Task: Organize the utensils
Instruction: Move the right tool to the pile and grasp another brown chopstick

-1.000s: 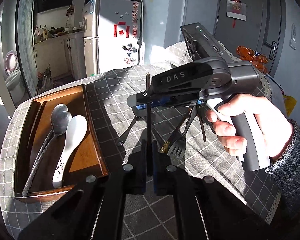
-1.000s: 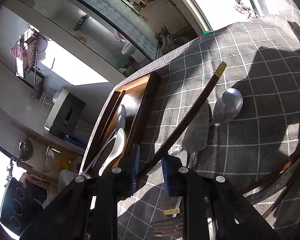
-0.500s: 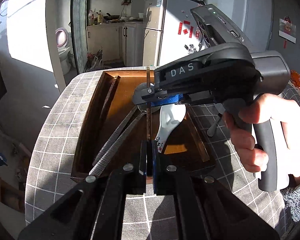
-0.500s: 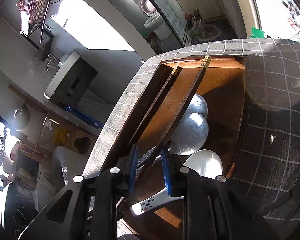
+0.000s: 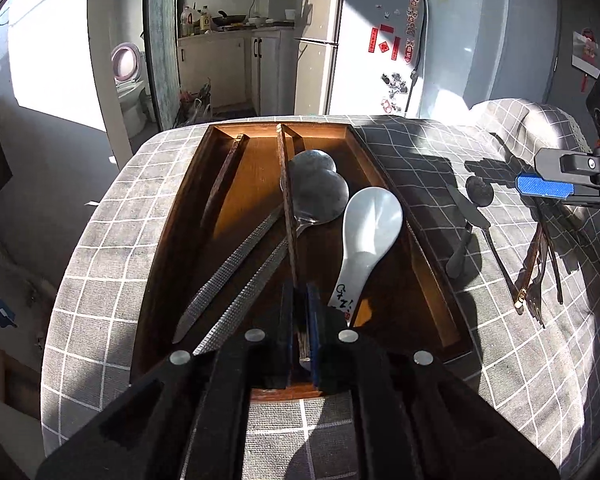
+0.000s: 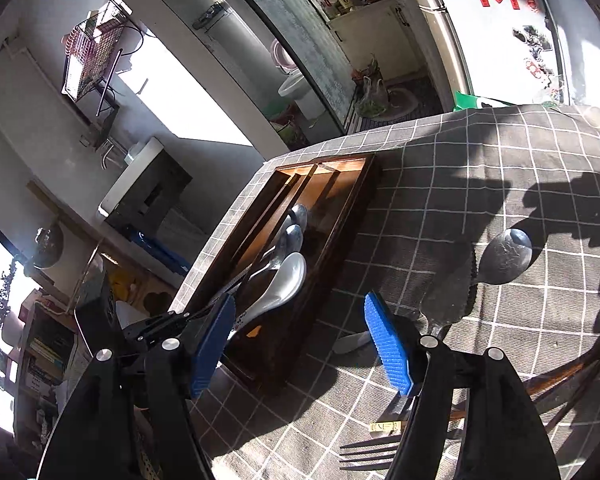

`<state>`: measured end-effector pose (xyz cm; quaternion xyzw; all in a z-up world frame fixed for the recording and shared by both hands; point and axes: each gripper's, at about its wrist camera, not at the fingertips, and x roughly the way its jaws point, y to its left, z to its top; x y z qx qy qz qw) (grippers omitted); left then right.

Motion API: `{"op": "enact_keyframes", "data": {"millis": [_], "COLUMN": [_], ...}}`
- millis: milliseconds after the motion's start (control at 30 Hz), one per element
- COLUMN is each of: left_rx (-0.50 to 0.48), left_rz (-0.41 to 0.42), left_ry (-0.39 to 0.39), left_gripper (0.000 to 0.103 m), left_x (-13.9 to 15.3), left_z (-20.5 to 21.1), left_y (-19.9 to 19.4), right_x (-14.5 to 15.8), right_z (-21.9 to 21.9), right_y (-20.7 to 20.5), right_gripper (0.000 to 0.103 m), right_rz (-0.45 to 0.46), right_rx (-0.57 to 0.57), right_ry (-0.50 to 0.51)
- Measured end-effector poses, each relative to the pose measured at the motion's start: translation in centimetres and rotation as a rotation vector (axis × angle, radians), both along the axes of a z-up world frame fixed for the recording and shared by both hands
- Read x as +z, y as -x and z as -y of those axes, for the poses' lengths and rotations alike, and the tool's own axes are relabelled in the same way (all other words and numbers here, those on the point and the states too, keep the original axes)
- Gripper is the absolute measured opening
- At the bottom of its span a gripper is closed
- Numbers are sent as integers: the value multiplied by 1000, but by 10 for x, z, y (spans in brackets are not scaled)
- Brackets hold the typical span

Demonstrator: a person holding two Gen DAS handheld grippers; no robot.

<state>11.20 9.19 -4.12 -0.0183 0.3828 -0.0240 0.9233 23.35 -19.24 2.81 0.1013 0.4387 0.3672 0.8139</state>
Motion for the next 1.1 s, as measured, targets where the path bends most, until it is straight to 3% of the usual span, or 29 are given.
{"op": "enact_keyframes", "data": {"millis": [167,233,367,500,633,767,833,1000,1100], "left_rx": [24,24,-18,-126,-237,-439,-515,-545,-555], "left_rz": [15,28,74,98,110,89,65,13,-23], "left_ry": [-20,-13,-29,-35,-26,23,24,-83,-85], "left_gripper": [41,59,68,75,75,75,68,54,49], "left_x": [2,6,19,28,31,20,12,-9,-16], "left_z": [-1,1,15,42,84,148,179,235,249], "left_y": [-6,-4,5,13,19,27,28,14,3], "right_x": [-19,-33,-46,-42,-36,-36,-39,-39,-39], "right_z": [59,71,81,90,109,130,137,147,150], "right_y": [-25,-33,-43,-33,-13,-1,1,6,7], "right_gripper": [68,67,59,59,59,59,59,59,59], "right_rz": [-28,-49,-61,-31,-6,25,12,12,11], "right_rx": [-126,-143,-158,-147,-153,-186,-192,-209,-207], "right_ry": [48,49,39,60,64,86,87,107,101]}}
